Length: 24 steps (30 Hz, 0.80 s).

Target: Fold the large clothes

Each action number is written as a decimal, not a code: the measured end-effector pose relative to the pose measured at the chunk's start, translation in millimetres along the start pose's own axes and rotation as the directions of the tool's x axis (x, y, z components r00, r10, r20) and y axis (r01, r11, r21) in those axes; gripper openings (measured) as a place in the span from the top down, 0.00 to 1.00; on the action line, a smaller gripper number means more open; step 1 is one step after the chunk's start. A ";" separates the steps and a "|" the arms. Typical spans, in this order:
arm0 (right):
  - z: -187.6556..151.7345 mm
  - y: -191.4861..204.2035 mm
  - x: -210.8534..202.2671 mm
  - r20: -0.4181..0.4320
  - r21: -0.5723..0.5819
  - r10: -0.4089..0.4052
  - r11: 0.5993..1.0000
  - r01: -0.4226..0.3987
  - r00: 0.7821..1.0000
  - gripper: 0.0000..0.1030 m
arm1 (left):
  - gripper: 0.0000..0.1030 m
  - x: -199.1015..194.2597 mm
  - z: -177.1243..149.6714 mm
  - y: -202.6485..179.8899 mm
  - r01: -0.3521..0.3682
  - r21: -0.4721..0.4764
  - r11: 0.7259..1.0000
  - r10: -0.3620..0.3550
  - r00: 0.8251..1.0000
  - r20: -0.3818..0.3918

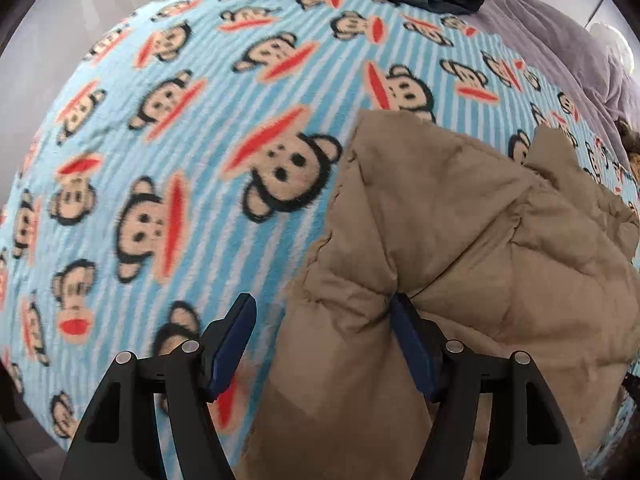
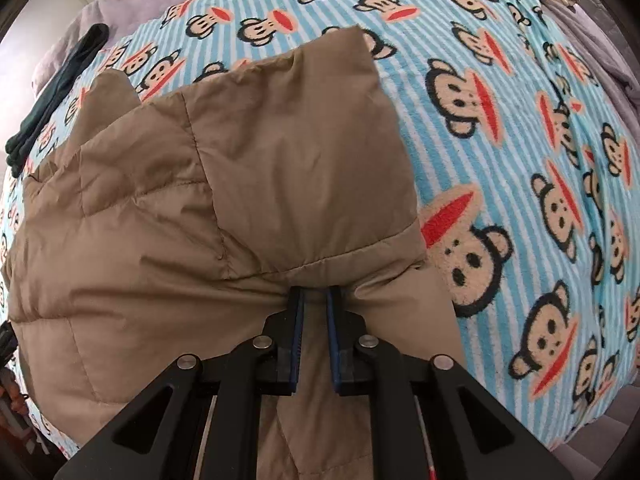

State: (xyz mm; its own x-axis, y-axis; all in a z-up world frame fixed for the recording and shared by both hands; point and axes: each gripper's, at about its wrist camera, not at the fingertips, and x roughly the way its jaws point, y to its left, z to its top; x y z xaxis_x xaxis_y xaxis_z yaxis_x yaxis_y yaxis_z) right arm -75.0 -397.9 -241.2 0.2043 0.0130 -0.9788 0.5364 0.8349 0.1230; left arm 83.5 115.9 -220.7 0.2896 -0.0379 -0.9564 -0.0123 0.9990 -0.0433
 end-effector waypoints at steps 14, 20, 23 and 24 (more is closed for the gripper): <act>-31.5 53.9 -55.7 0.046 -0.030 0.058 0.998 -0.056 0.997 0.60 | 0.01 -42.7 -4.1 -6.5 0.055 0.106 0.993 -0.059 0.998 0.037; -48.7 89.1 -56.1 0.024 -0.053 0.096 0.994 -0.094 0.995 0.48 | 0.01 -42.3 -5.3 -8.2 0.071 0.143 0.987 -0.074 0.997 0.014; -57.3 104.3 -56.1 0.015 -0.064 0.112 0.992 -0.110 0.994 0.30 | 0.01 -43.0 -5.2 -8.1 0.083 0.167 0.983 -0.086 0.996 0.011; -59.7 108.4 -56.2 0.016 -0.066 0.116 0.991 -0.115 0.993 0.25 | 0.01 -42.9 -4.9 -7.8 0.084 0.174 0.981 -0.087 0.996 0.010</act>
State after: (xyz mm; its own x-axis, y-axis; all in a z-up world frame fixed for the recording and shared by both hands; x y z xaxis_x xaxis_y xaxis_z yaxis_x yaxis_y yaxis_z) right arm -77.2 -275.2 -182.7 0.2782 0.1010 -0.9552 0.4541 0.8625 0.2234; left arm 66.5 109.6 -180.7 0.2990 -0.1247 -0.9461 0.1786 0.9812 -0.0729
